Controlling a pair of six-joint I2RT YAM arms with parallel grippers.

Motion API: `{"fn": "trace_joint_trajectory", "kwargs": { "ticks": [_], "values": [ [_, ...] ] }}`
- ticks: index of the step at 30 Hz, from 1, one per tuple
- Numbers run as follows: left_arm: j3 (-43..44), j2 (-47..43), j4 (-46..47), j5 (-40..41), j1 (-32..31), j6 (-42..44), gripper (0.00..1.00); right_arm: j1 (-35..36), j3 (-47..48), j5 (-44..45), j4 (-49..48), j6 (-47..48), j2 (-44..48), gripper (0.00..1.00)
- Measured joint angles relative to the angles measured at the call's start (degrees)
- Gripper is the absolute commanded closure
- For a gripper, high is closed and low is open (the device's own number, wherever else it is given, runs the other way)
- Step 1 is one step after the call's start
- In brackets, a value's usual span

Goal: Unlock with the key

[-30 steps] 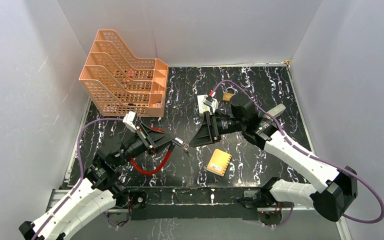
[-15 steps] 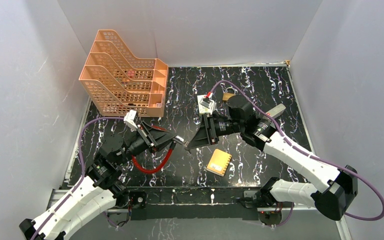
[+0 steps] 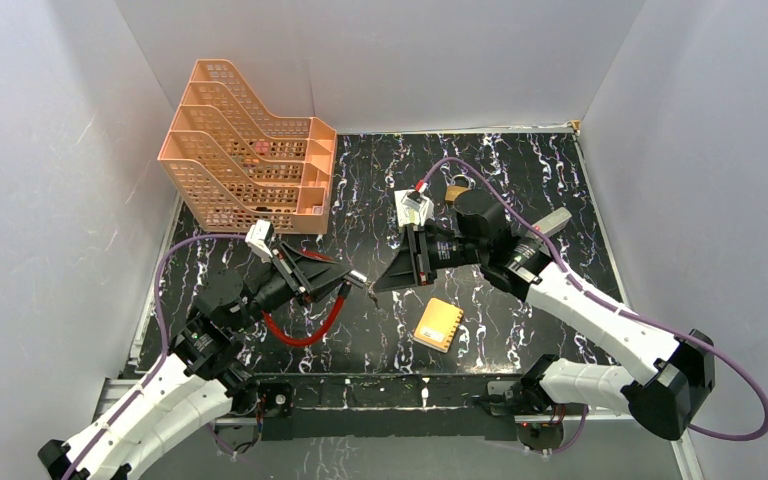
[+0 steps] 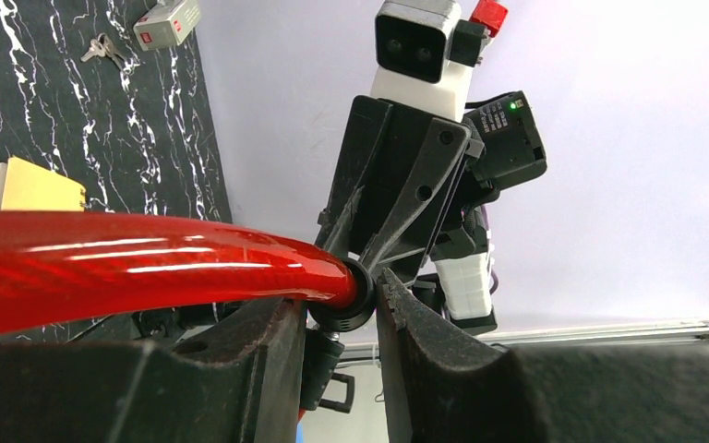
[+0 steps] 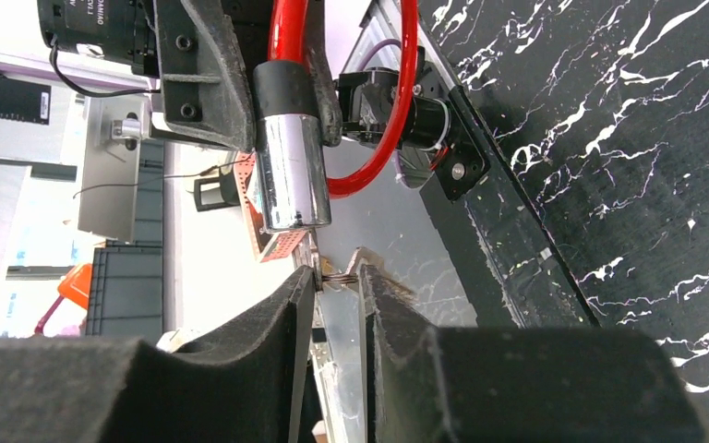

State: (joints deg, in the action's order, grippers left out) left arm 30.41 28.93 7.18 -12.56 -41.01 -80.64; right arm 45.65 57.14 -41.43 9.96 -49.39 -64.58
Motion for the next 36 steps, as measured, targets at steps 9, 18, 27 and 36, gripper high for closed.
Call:
{"fn": "trace_joint_trajectory", "kwargs": {
  "ticks": [9, 18, 27, 36],
  "values": [
    [0.0, 0.0, 0.0, 0.1, 0.0, -0.5, 1.00, 0.7, 0.5, -1.2, -1.5, -0.1, -1.2, 0.70],
    [0.0, 0.5, 0.0, 0.1, 0.0, -0.6, 1.00, 0.9, 0.6, -1.4, -3.0, -1.0, -1.5, 1.00],
    [0.3, 2.2, 1.2, 0.4, 0.1, -0.5, 1.00, 1.0, 1.1, 1.3, -0.6, 0.8, -1.1, 0.43],
    [5.0, 1.0, -2.3, 0.7, 0.0, 3.3, 1.00, 1.0, 5.0, 10.0, 4.9, 6.7, 6.8, 0.41]
  ]
}}
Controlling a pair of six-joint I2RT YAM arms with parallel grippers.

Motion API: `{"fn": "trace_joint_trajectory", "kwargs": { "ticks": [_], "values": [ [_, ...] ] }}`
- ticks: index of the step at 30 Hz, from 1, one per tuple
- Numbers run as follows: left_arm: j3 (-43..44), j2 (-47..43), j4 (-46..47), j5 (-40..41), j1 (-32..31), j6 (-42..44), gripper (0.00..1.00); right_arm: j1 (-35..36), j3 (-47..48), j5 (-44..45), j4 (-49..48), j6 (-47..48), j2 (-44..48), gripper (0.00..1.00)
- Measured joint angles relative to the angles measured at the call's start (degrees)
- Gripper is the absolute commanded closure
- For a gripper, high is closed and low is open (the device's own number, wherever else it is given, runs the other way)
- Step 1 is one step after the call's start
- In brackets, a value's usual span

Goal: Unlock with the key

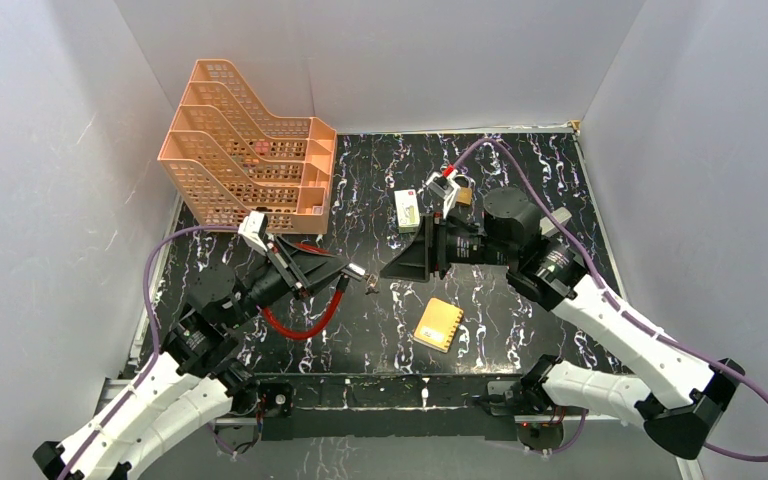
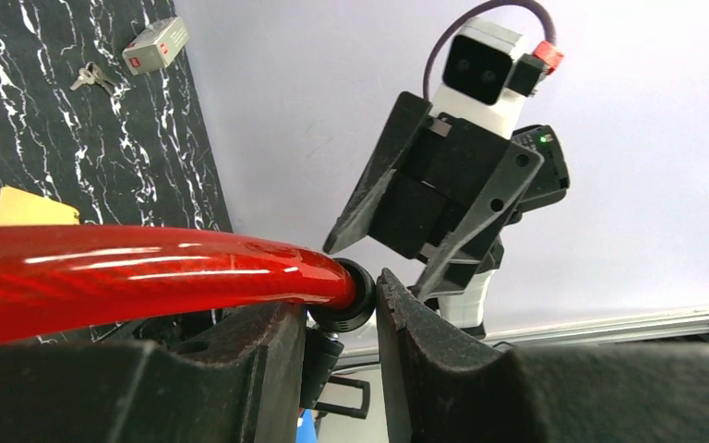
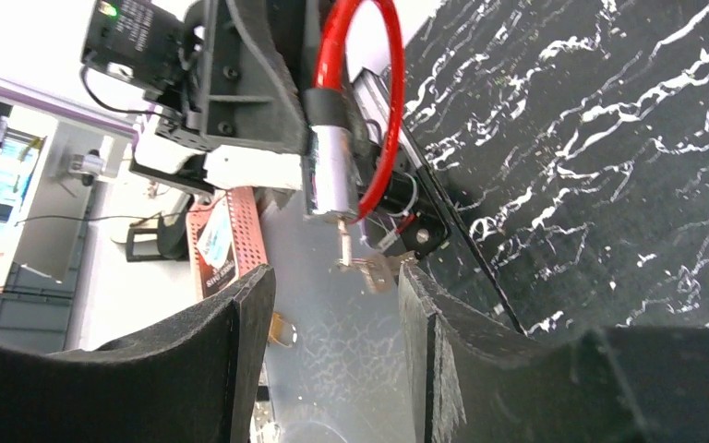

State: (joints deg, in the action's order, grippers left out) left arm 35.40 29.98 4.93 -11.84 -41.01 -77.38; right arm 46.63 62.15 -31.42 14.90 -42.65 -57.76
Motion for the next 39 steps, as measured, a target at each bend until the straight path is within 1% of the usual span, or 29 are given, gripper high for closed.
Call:
{"fn": "trace_joint_trajectory", "kwargs": {
  "ticks": [3, 5, 11, 16, 24, 27, 31, 33, 37, 39],
  "values": [
    [0.3, 0.2, -0.6, 0.1, 0.0, 0.4, 1.00, 0.0, -0.2, -0.2, -3.2, -1.6, 0.0, 0.41],
    [0.4, 0.3, -0.8, 0.1, 0.0, 0.5, 1.00, 0.0, -0.2, -0.6, -4.3, -2.2, -0.5, 0.43],
    [0.7, 0.6, -1.0, 0.1, 0.0, 0.5, 1.00, 0.0, -0.2, -2.3, -5.1, -2.6, -3.2, 0.52],
    [0.9, 0.6, -1.0, 0.2, 0.0, 0.5, 1.00, 0.0, -0.2, -3.1, -4.4, -2.2, -3.6, 0.55],
    [1.0, 0.9, -0.9, 0.3, 0.0, 0.5, 1.00, 0.5, -0.2, -4.3, -4.3, -2.1, -3.9, 0.55],
    [1.0, 1.5, -0.8, 0.3, 0.0, 0.5, 1.00, 1.2, -0.2, -4.3, -4.3, -2.1, -4.3, 0.58],
    [1.2, 2.0, -0.7, 0.3, 0.0, 0.5, 1.00, 1.8, -0.2, -4.3, -4.2, -1.9, -4.6, 0.68],
    [1.3, 2.0, -0.7, 0.2, 0.0, 0.5, 1.00, 1.8, -0.2, -4.2, -4.1, -1.9, -4.6, 0.68],
    [1.6, 2.0, -0.7, 0.2, 0.0, 0.5, 1.00, 1.8, -0.2, -4.1, -3.9, -1.9, -4.6, 0.63],
    [1.7, 2.0, -0.7, 0.3, 0.0, 0.5, 1.00, 1.8, -0.2, -4.1, -3.8, -1.9, -4.6, 0.66]
  ]
}}
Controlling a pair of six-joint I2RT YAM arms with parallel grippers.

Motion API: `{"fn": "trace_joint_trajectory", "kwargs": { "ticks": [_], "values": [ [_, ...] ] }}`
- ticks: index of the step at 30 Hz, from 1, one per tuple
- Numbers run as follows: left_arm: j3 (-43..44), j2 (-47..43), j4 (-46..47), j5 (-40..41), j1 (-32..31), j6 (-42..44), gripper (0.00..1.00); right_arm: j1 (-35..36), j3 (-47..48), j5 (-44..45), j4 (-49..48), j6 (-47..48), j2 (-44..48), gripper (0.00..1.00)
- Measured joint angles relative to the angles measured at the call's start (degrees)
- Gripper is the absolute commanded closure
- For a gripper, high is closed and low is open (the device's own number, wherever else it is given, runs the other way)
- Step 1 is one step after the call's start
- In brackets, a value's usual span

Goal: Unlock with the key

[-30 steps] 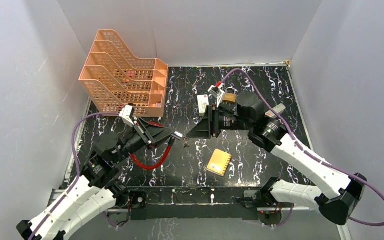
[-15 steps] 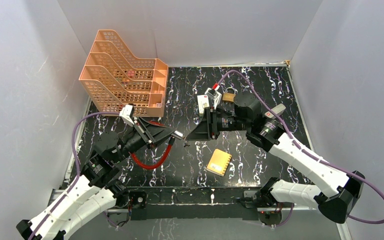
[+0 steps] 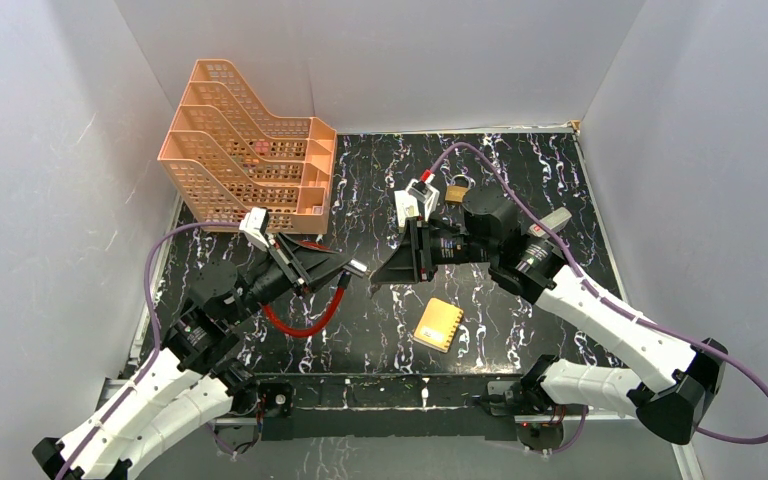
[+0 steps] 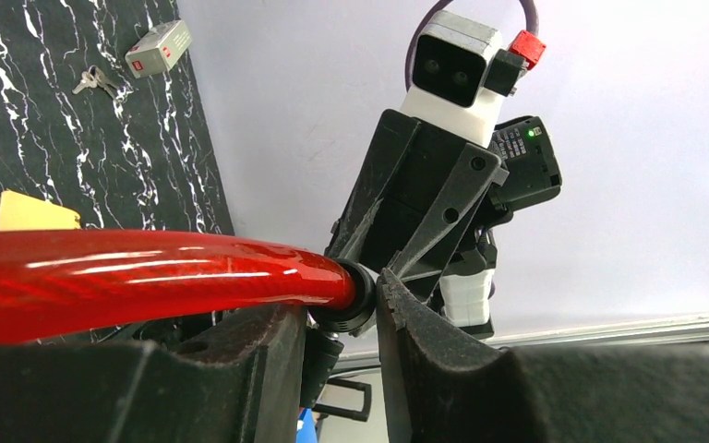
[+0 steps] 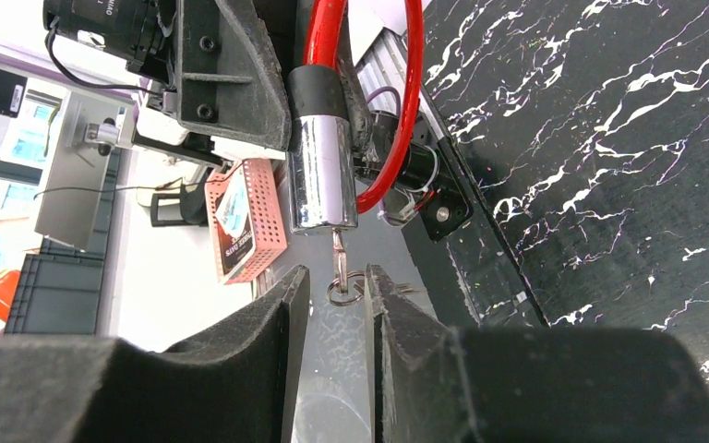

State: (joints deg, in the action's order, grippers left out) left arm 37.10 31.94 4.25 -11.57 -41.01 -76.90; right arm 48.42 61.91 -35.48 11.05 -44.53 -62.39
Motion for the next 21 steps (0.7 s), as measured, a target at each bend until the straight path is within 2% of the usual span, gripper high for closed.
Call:
{"fn": "trace_joint_trajectory", "kwargs": {
  "ticks": [12, 21],
  "values": [
    [0.0, -0.2, -0.1, 0.1, 0.0, -0.1, 1.00, 0.0, -0.6, 0.2, 0.4, -0.1, 0.0, 1.00],
    [-0.3, 0.3, 0.9, 0.1, 0.0, -1.4, 1.00, 0.0, -0.9, -0.2, -0.7, -0.8, 0.0, 1.00]
  ]
}}
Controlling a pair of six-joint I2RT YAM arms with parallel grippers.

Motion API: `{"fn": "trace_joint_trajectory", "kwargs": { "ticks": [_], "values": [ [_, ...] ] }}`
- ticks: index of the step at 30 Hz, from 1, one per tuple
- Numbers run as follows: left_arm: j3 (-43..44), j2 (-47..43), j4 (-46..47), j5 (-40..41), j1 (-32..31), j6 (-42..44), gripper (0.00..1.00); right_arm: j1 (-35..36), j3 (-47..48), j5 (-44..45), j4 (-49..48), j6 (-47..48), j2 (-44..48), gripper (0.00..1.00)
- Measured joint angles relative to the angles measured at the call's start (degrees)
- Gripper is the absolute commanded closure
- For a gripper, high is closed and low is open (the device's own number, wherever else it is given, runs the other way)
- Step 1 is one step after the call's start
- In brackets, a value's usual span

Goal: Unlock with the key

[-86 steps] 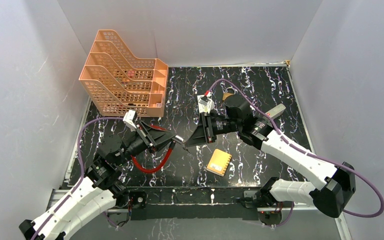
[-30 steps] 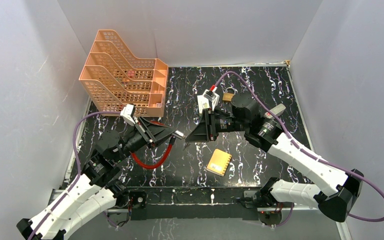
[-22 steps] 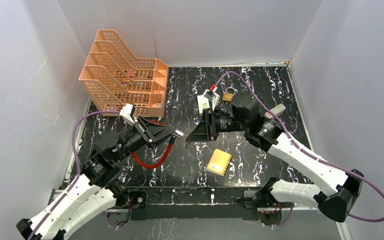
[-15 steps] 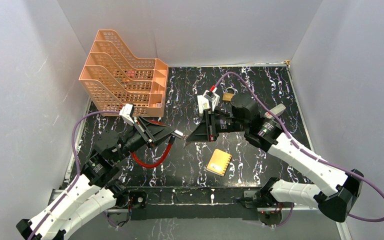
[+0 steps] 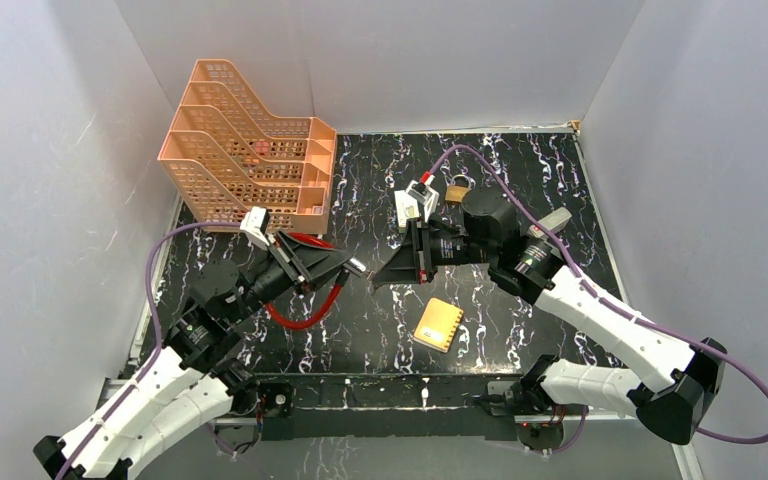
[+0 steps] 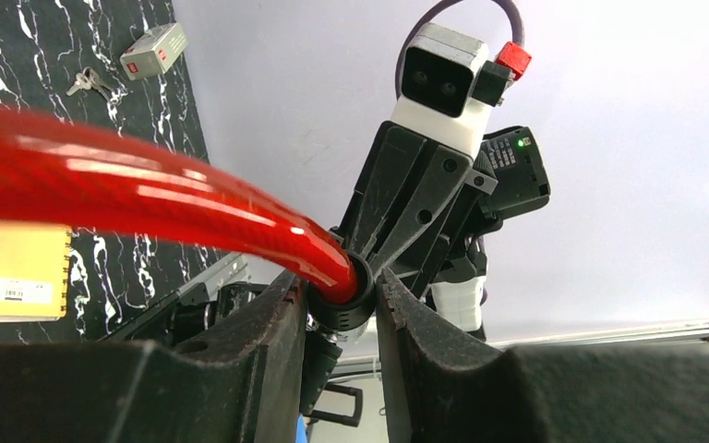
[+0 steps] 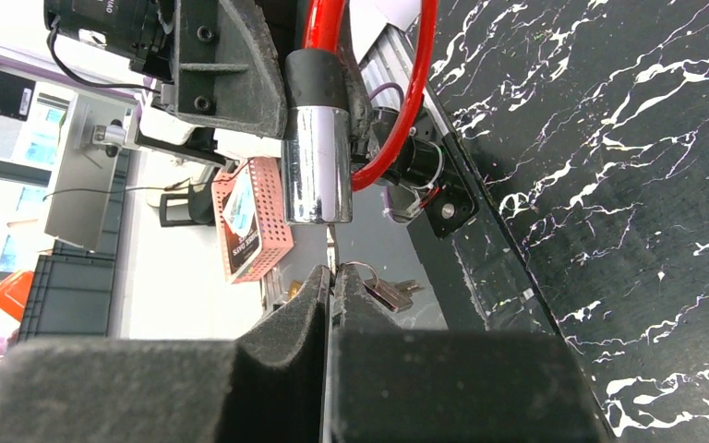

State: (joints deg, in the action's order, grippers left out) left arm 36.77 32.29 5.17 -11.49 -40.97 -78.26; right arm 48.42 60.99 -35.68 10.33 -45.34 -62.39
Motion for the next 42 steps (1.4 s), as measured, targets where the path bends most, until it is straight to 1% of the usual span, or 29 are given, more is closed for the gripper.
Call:
{"fn": "trace_joint_trajectory", "kwargs": {
  "ticks": [5, 11, 12, 15, 18, 22, 25, 31, 38, 42],
  "values": [
    [-0.8, 1.6, 2.7, -0.1, 0.4, -1.0, 1.00, 0.2, -0.2, -0.3, -1.0, -1.6, -0.5, 1.00],
    [-1.1, 2.1, 2.9, 0.3, 0.7, -0.6, 1.00, 0.8, -0.6, -0.4, -1.5, -2.6, -1.7, 1.00],
    [-1.1, 1.8, 2.8, 0.4, 0.7, -0.4, 1.00, 0.9, -0.6, -0.3, -1.5, -2.5, -1.6, 0.97],
    [-1.1, 0.3, 1.6, 0.6, 0.7, 0.3, 1.00, 1.3, -0.6, -0.1, -1.7, -2.2, -1.6, 0.76],
    [-1.1, -0.8, 0.5, 0.7, 0.5, 0.7, 1.00, 1.6, -0.6, -0.1, -2.3, -1.7, -1.4, 0.62],
    [-1.1, -1.3, -0.2, 1.1, 0.2, 1.0, 1.00, 1.6, -0.7, 0.5, -3.3, -1.1, -0.9, 0.53],
    [-1.1, -1.6, -0.2, 1.4, 0.1, 1.0, 1.00, 1.6, -0.7, 1.4, -3.9, -1.0, -0.7, 0.52],
    [-0.8, -1.7, -0.7, 1.7, 0.0, 1.4, 1.00, 1.6, -0.7, 2.5, -4.5, -1.0, -0.8, 0.55],
    [-0.4, -1.9, -1.3, 1.9, 0.0, 1.7, 1.00, 1.6, -0.7, 2.8, -4.5, -0.9, -0.9, 0.53],
    [-0.4, -2.4, -1.5, 1.9, 0.0, 1.7, 1.00, 1.6, -0.7, 3.4, -3.3, 0.1, -0.6, 0.58]
  ]
}}
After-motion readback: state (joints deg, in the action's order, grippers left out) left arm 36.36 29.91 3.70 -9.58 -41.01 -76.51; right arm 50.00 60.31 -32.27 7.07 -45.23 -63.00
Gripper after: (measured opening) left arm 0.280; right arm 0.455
